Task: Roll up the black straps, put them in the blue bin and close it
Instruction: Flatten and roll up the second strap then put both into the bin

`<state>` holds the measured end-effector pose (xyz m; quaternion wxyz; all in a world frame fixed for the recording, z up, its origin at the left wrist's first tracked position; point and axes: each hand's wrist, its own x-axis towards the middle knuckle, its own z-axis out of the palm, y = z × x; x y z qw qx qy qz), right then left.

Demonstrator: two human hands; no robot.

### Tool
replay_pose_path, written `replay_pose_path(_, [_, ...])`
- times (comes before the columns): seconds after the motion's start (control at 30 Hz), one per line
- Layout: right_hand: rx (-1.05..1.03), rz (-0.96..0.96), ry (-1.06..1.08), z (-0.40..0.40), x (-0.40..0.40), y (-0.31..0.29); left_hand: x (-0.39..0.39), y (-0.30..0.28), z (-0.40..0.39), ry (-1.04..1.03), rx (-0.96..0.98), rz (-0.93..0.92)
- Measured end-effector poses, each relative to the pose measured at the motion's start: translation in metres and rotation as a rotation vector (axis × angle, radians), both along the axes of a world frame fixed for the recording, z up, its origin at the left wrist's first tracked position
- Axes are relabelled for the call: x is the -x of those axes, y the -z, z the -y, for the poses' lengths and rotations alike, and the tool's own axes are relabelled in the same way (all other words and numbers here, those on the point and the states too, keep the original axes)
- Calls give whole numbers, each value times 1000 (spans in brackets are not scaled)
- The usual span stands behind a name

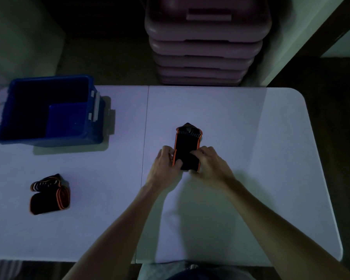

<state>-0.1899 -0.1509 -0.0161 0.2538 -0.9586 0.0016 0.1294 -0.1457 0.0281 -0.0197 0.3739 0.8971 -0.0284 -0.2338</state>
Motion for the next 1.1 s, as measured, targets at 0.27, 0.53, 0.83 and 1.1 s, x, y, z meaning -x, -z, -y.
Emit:
replay_pose_path(0.27, [-380,-178,308,10,-34,-8,-22,0,10,-147,10,-7])
replay_pose_path(0.53, [-448,-211,601,9,-59,2,-55,6,37,-235,-22,-112])
replay_pose_path(0.83, [-657,-153,586,-12,-41,-11,-44,3,16,-297,248,-242])
replay_pose_path(1.1, [-829,-246,484,-70,-32,-35,-13,-24,-59,-448,593,-355])
